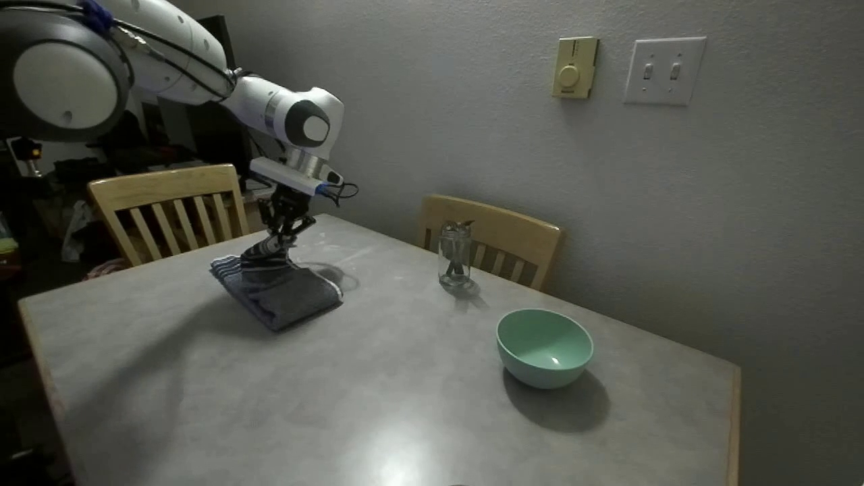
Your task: Fold the towel on the table in half
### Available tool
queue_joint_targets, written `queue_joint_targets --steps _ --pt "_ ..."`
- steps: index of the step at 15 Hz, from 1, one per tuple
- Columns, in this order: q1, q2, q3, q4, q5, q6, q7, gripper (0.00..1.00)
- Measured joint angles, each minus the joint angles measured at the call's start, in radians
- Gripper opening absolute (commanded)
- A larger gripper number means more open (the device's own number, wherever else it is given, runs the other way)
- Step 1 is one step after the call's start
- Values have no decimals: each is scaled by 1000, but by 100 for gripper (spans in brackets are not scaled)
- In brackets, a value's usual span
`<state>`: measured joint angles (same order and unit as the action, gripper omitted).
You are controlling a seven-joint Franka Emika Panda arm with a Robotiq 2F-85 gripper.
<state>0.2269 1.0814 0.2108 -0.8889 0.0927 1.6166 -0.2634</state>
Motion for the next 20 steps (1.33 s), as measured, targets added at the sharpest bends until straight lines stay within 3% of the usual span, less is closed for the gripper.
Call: queue_joint_targets --steps 1,2,4,9,10,11,13,16,17,19,20 --pt "-18 1 1 0 21 0 -9 16" --pt "-34 2 5 0 41 -2 -25 8" --pt "-64 6 20 -1 82 -14 -72 0" --pt "-102 18 58 1 149 -93 -161 2" --pt "-108 25 67 6 159 -123 -179 11" --pt "-112 33 75 13 168 -156 -195 34" --pt "-113 50 85 33 172 -222 -208 38" --pt "-93 88 87 86 171 -304 -208 58" --pt "-83 101 87 107 169 -325 -208 16" --pt "-60 127 87 152 168 -361 -206 19" --pt "-50 139 86 174 167 -375 -204 53"
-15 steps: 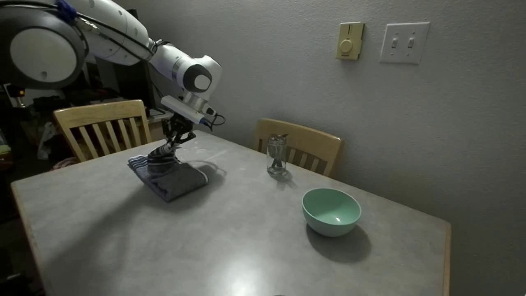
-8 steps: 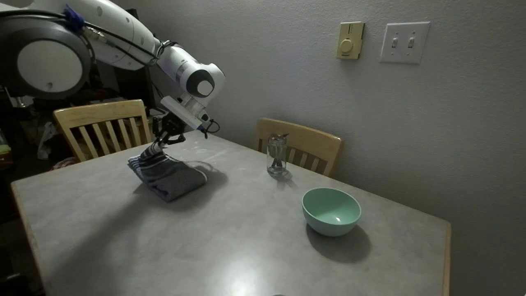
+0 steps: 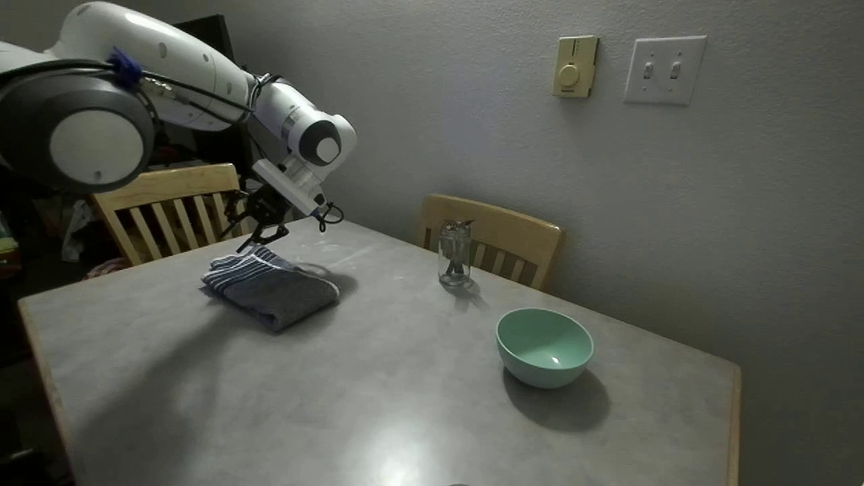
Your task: Fold the towel on the table in half
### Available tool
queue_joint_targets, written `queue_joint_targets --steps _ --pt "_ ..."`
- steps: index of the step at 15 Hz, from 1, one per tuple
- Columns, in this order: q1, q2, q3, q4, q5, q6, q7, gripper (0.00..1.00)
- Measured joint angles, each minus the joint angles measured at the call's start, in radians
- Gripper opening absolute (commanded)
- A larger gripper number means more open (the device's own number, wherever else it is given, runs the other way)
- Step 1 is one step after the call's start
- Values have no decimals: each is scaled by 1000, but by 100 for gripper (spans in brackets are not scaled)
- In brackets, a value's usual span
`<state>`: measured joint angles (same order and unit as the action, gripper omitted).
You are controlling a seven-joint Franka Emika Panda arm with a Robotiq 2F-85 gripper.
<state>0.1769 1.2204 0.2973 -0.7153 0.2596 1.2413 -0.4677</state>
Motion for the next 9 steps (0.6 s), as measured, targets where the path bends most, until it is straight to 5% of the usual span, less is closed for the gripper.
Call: queue_joint_targets --steps 9 --pt "26 27 -57 102 -92 -18 23 100"
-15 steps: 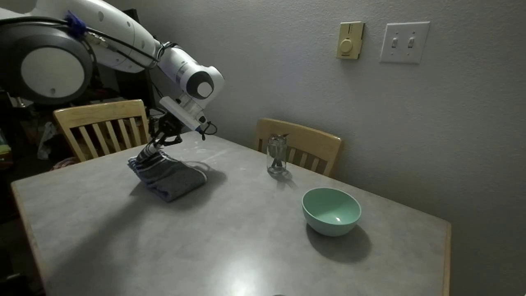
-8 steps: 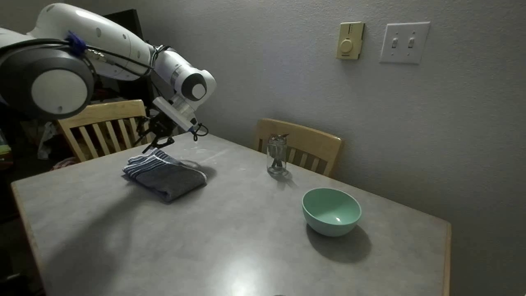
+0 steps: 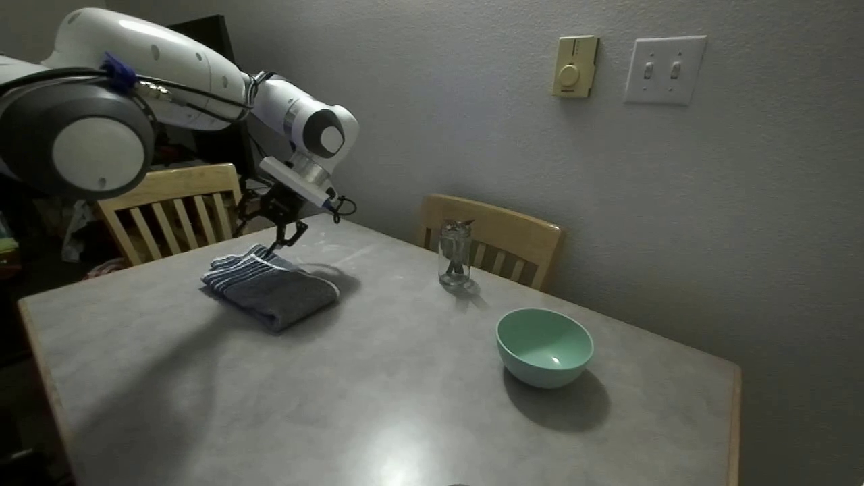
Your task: Fold the towel on the table in half
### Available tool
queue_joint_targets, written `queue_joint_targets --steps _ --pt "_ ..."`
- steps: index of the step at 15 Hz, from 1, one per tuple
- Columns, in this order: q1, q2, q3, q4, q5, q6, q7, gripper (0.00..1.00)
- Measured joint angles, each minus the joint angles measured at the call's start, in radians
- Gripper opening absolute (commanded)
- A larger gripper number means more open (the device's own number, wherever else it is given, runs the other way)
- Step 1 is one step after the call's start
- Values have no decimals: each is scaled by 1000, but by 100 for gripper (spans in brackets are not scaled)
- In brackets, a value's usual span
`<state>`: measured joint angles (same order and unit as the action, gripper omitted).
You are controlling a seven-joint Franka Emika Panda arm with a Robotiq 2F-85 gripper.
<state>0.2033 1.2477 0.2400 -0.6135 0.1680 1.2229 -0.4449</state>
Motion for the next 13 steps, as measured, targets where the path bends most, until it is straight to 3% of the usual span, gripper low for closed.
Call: queue_joint_targets --steps 8,13 --pt "7 -99 -60 38 -129 0 1 100" --pt "8 -141 -76 39 -153 -1 1 100"
